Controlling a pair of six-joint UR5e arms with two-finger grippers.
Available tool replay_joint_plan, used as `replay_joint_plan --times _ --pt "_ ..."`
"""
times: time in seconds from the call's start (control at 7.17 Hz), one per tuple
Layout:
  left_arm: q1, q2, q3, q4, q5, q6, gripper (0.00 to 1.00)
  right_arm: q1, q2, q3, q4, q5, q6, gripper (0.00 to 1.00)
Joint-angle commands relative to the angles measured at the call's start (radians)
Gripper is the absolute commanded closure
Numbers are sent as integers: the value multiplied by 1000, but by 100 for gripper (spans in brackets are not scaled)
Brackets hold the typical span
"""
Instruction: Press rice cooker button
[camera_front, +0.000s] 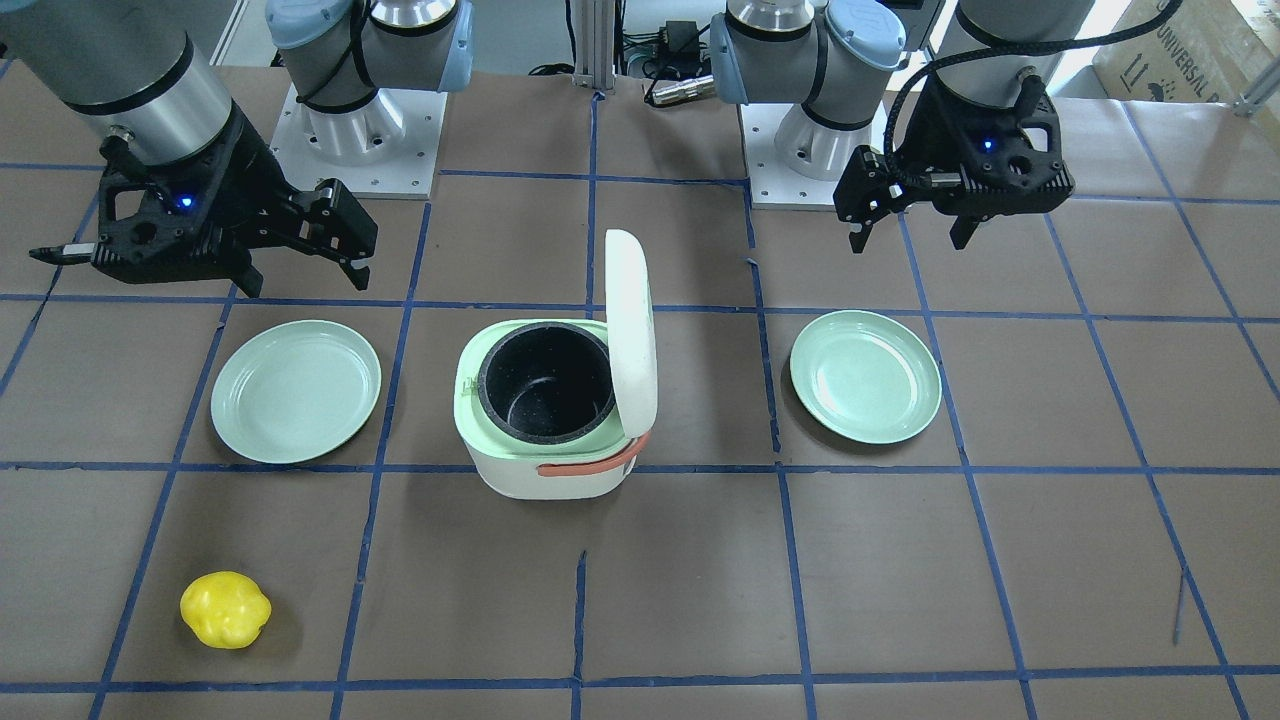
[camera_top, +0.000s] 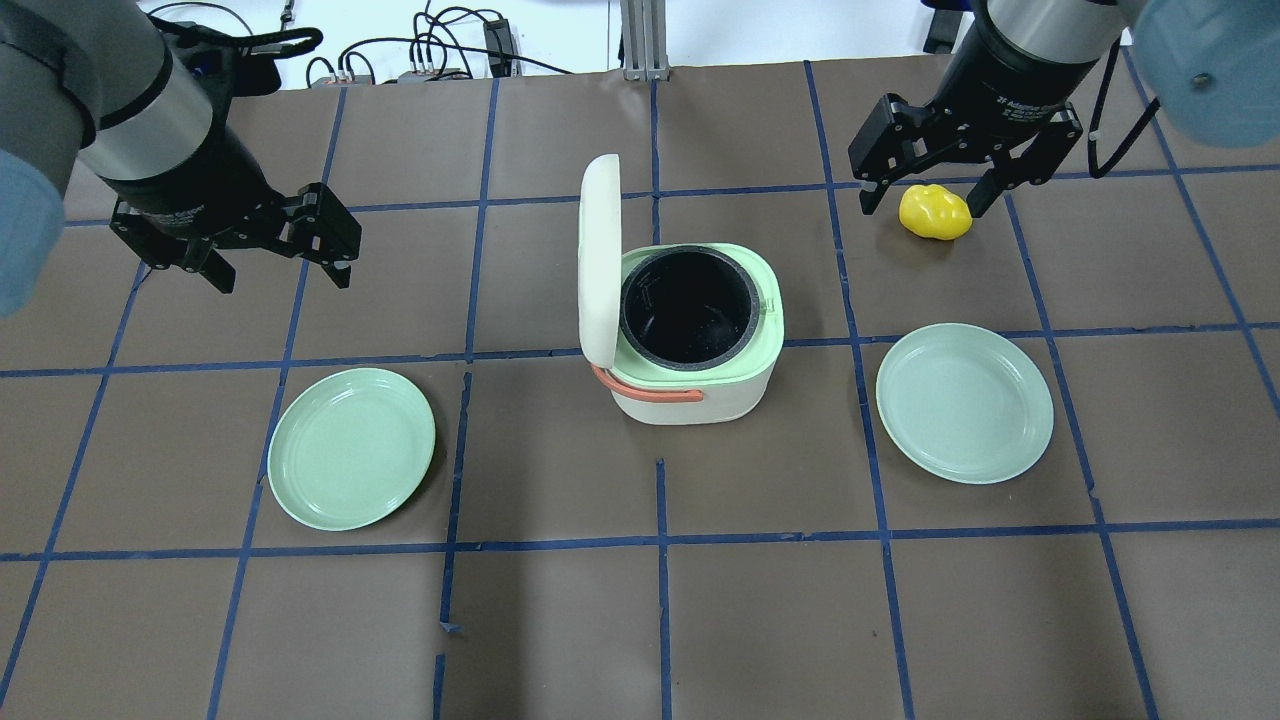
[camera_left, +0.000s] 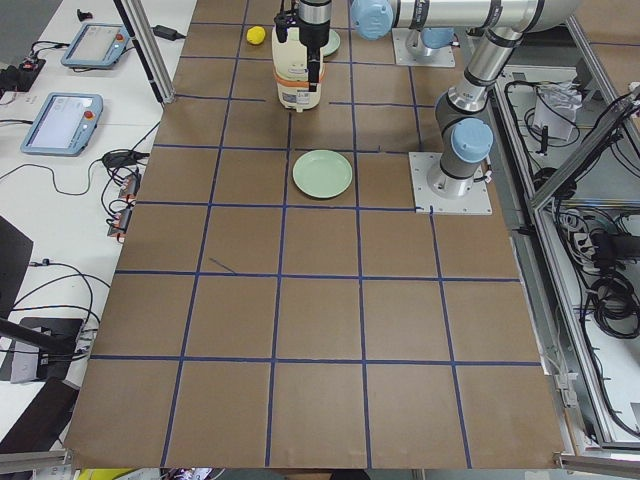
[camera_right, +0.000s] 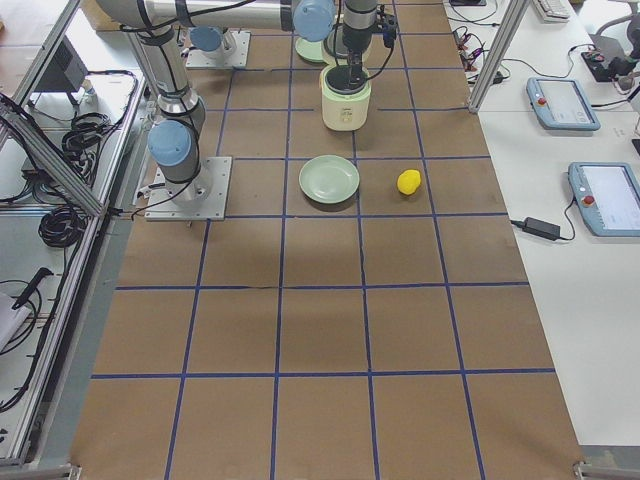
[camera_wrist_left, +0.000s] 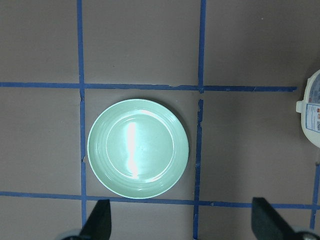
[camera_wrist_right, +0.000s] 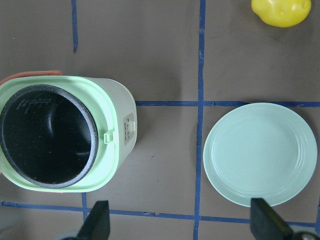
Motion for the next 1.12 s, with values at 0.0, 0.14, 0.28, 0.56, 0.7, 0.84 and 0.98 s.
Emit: replay_joint_plan --times 0.0,0.14,0.28,0.56,0.7,0.84,0.98 --pt "0 0 0 1 0 0 0 0 -2 2 0 -89 4 0" --pt "0 0 0 -1 0 0 0 0 -2 6 0 -105 2 0" --pt "0 0 0 1 0 0 0 0 -2 6 -2 -132 4 0" --pt "0 0 0 1 0 0 0 0 -1 8 -2 -128 5 0" --pt "0 0 0 -1 0 0 0 0 -1 8 -2 -119 7 0" --pt "0 0 0 1 0 0 0 0 -2 12 0 -117 8 0" --pt "0 0 0 1 0 0 0 0 -4 12 0 -117 8 0"
